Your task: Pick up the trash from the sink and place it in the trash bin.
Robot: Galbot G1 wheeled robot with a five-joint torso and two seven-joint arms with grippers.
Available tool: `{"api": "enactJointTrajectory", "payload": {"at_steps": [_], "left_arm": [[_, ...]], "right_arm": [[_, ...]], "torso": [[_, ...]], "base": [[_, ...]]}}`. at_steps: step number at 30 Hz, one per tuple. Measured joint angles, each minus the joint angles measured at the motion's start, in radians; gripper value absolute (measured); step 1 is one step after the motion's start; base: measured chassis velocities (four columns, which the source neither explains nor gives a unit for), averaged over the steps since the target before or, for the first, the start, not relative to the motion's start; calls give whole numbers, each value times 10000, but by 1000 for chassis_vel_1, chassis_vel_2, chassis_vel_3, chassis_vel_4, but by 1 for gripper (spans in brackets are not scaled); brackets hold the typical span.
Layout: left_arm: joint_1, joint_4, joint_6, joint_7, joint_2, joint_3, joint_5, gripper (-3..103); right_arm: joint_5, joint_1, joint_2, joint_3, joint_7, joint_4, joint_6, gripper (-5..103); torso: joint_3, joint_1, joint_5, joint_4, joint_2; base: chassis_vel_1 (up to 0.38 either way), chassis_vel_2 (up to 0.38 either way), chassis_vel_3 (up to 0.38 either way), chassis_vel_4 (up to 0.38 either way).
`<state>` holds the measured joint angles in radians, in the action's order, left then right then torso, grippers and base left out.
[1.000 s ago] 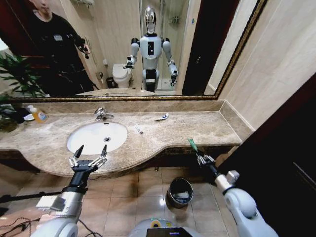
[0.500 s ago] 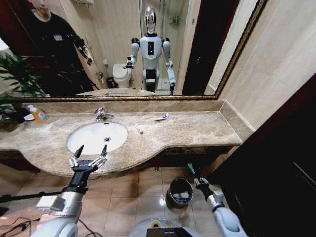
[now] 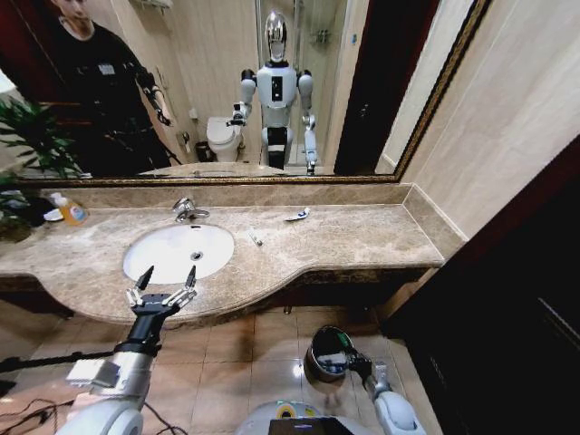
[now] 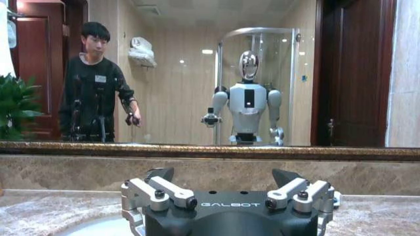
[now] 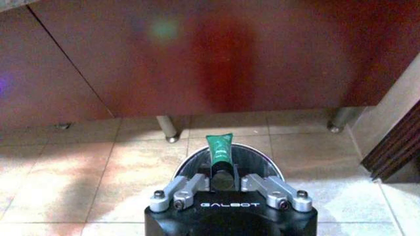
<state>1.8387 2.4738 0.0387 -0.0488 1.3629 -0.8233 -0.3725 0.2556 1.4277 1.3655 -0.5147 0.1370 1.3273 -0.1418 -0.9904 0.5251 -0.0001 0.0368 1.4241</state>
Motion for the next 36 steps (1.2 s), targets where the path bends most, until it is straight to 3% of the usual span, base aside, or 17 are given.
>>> {"api": "enactJointTrajectory", "payload": {"at_steps": [8, 13, 15, 16, 19, 21, 28, 31, 33, 36], "left_arm": [[0, 0, 0, 0, 0, 0, 0, 100], [0, 0, 0, 0, 0, 0, 0, 100], [0, 0, 0, 0, 0, 0, 0, 100], [0, 0, 0, 0, 0, 0, 0, 100], [0, 0, 0, 0, 0, 0, 0, 100], [0, 0, 0, 0, 0, 0, 0, 100], [0, 0, 0, 0, 0, 0, 0, 100], [0, 0, 0, 0, 0, 0, 0, 100], [0, 0, 0, 0, 0, 0, 0, 100], [0, 0, 0, 0, 0, 0, 0, 100]], "right_arm": [[65, -490, 290, 80, 81, -425, -224, 19], [-490, -635, 371, 84, 441, -727, 165, 16], [-620, -649, 369, 97, 491, -743, 241, 32], [-620, -649, 369, 97, 491, -743, 241, 32], [-691, -686, 390, 103, 505, -740, 276, 48], [-703, -708, 390, 108, 505, -739, 297, 48], [-713, -682, 447, 115, 499, -682, 405, 81], [-713, -647, 450, 113, 496, -661, 411, 86], [-713, -613, 451, 106, 492, -647, 436, 96], [-712, -599, 449, 95, 490, -621, 454, 100]], "torso": [[0, 0, 2, 0, 0], [0, 0, 1, 0, 0], [0, 0, 0, 0, 0], [0, 0, 0, 0, 0], [0, 0, 0, 0, 0], [0, 0, 0, 0, 0], [0, 0, 0, 0, 0], [0, 0, 1, 0, 0], [0, 0, 1, 0, 0], [0, 0, 1, 0, 0]], "base": [[0, 0, 0, 0], [0, 0, 0, 0], [0, 0, 0, 0], [0, 0, 0, 0], [0, 0, 0, 0], [0, 0, 0, 0], [0, 0, 0, 0], [0, 0, 0, 0], [0, 0, 0, 0], [0, 0, 0, 0]]}}
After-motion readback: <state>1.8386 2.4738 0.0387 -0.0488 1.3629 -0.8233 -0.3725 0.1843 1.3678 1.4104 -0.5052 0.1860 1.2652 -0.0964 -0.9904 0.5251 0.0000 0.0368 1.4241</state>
